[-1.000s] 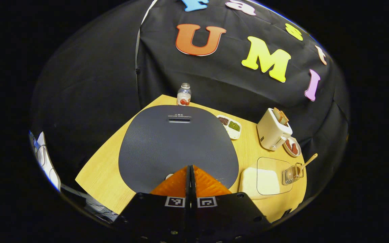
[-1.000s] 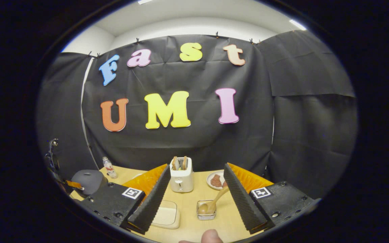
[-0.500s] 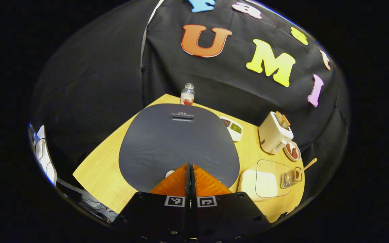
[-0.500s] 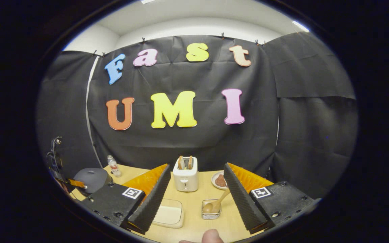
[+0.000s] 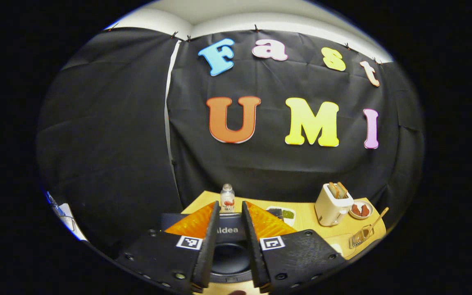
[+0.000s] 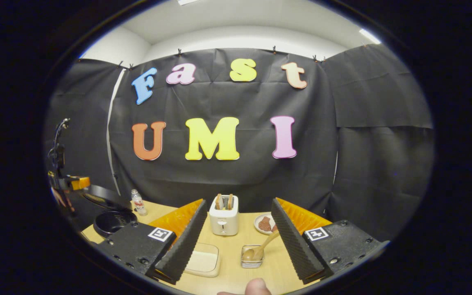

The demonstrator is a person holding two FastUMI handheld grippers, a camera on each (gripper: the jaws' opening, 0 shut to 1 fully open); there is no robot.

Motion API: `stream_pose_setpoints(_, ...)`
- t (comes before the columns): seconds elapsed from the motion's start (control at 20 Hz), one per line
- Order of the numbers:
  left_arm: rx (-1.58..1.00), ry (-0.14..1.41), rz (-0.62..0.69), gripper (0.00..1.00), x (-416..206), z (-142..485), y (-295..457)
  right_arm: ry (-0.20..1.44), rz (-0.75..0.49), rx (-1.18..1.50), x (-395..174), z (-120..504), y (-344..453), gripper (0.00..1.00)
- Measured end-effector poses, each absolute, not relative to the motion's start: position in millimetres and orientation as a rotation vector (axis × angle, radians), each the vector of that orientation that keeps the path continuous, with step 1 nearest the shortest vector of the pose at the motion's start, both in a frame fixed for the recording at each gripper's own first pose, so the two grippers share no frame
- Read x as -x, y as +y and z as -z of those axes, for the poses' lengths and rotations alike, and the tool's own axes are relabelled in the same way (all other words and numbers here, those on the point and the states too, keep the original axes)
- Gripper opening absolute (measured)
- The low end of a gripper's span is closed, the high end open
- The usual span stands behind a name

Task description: Close the left gripper, press the button to open the rice cooker; take a wooden spoon from the chopstick holder with the right hand, scoop a spoonful of rice and pour it into the rice cooker, then put the wooden spoon back into the chopstick holder.

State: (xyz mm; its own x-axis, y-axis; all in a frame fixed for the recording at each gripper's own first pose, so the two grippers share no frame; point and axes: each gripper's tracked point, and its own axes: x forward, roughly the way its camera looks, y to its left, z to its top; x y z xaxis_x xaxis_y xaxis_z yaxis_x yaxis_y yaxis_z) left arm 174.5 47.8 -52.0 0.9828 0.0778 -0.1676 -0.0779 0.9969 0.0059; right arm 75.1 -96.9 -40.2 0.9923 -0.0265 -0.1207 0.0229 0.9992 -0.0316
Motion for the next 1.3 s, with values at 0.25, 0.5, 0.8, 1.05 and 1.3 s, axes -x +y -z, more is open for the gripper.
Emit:
stream_pose_setpoints(0.25, 0.010, 0.092, -0.016, 0.84, -152, 25, 13, 0.127, 0.026, 0.033, -65, 45, -98, 1.00)
stream_pose_setpoints(0.5, -0.023, 0.064, 0.008, 0.96, -116, 21, -7, 0.153, 0.039, 0.016, -54, 60, -112, 1.00)
stream_pose_setpoints(0.8, -0.009, 0.034, 0.051, 0.88, -83, 23, -44, 0.212, 0.060, 0.003, -54, 92, -138, 1.00)
stream_pose_setpoints(1.05, -0.010, 0.033, 0.068, 0.96, -79, 27, -65, 0.288, 0.020, -0.029, -79, 135, -150, 1.00)
stream_pose_setpoints(1.3, -0.027, 0.050, 0.036, 0.96, -98, 35, -65, 0.419, 0.011, -0.120, -130, 208, -180, 1.00)
